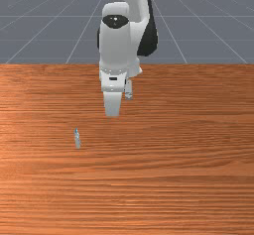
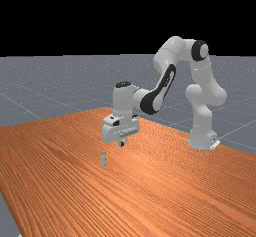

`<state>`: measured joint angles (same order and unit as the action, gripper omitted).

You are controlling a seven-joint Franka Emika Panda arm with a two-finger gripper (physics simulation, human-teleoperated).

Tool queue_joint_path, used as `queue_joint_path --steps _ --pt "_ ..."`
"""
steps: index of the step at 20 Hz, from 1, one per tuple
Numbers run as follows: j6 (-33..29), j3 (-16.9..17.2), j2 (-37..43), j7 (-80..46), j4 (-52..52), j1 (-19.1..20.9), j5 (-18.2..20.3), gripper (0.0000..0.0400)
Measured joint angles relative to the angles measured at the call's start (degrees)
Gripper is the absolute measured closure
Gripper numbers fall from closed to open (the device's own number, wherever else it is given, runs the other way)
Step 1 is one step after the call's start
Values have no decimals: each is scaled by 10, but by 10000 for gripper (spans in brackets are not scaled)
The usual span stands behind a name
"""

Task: Rotate the USB body for 90 degree with plug right ward

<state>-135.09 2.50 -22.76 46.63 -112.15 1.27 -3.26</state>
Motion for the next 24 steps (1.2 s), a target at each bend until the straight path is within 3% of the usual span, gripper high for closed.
queue_joint_path --steps 1,2,5,6,11,14,18,19,24 --pt "0 3 -1 11 2 7 1 399" --pt "2 -10 -4 77 6 32 25 400" --pt "-1 20 -10 47 14 33 -9 400" --pt "5 3 -15 116 23 62 25 400" --pt "13 14 -28 143 44 92 32 400" --pt "77 24 -69 144 107 100 25 400" --pt "17 24 -139 142 113 102 28 400" --pt "-50 16 -134 162 78 109 33 399" --pt "-74 18 -137 150 87 108 36 398"
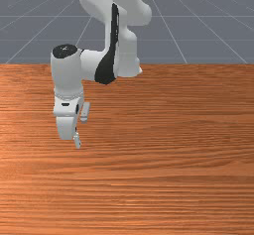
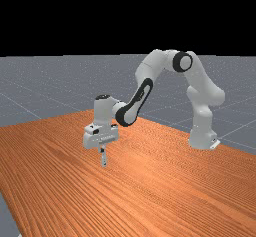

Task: Rotate the USB body for 90 degree with plug right ward

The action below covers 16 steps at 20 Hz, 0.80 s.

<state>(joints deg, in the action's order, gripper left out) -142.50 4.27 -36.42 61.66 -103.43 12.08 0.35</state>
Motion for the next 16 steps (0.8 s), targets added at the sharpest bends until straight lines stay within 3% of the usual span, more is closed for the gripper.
queue_joint_path --steps 10,15,16 --pt "-7 6 20 -102 -35 -64 -6 400" --pt "1 1 32 -97 -40 -71 -9 400" --pt "-36 -3 56 -87 -71 -67 -5 400"
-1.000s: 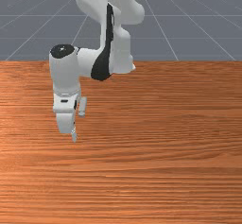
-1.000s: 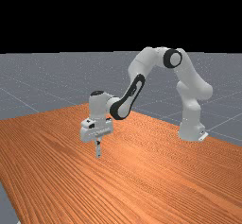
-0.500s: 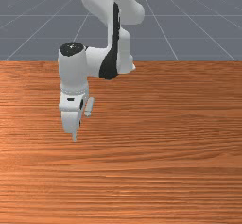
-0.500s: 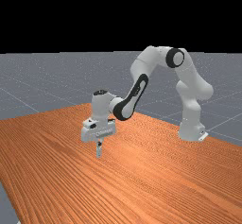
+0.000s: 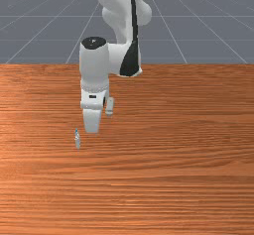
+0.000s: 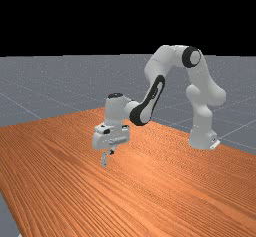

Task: Rotate the USB body for 90 degree with plug right ward

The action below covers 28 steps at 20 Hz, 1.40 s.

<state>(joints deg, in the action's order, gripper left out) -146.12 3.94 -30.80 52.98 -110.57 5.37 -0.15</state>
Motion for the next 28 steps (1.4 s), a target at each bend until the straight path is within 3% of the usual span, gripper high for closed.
queue_joint_path --steps 4,5,7,8,9,16,28 --pt "59 3 65 0 2 -3 -3 400" --pt "98 18 58 -18 28 -15 -32 400" --pt "95 33 50 -10 39 -9 -52 400" --pt "97 32 45 11 47 5 -42 400" --pt "107 11 39 82 60 38 -5 400" --pt "143 26 -4 120 125 83 2 400" --pt "67 23 -116 116 143 86 6 400"
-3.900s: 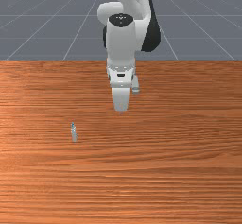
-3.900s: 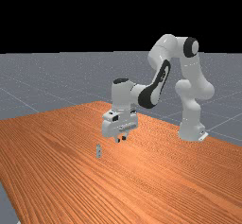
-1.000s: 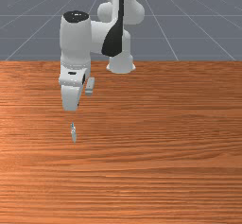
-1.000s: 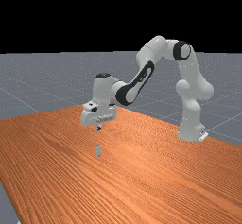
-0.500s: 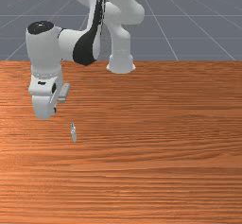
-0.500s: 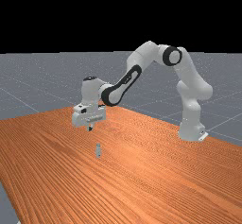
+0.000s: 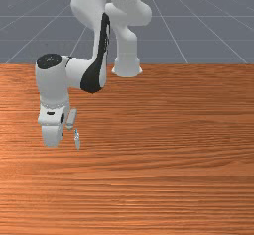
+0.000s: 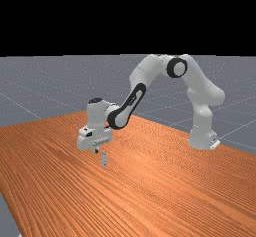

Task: Rotate the USB body for 90 degree with plug right ward

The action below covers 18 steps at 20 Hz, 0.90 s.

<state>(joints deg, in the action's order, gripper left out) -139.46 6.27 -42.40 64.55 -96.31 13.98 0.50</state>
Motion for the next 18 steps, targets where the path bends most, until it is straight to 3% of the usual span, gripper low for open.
queue_joint_path --steps 18 --pt "-44 1 22 -83 -62 -61 0 400"
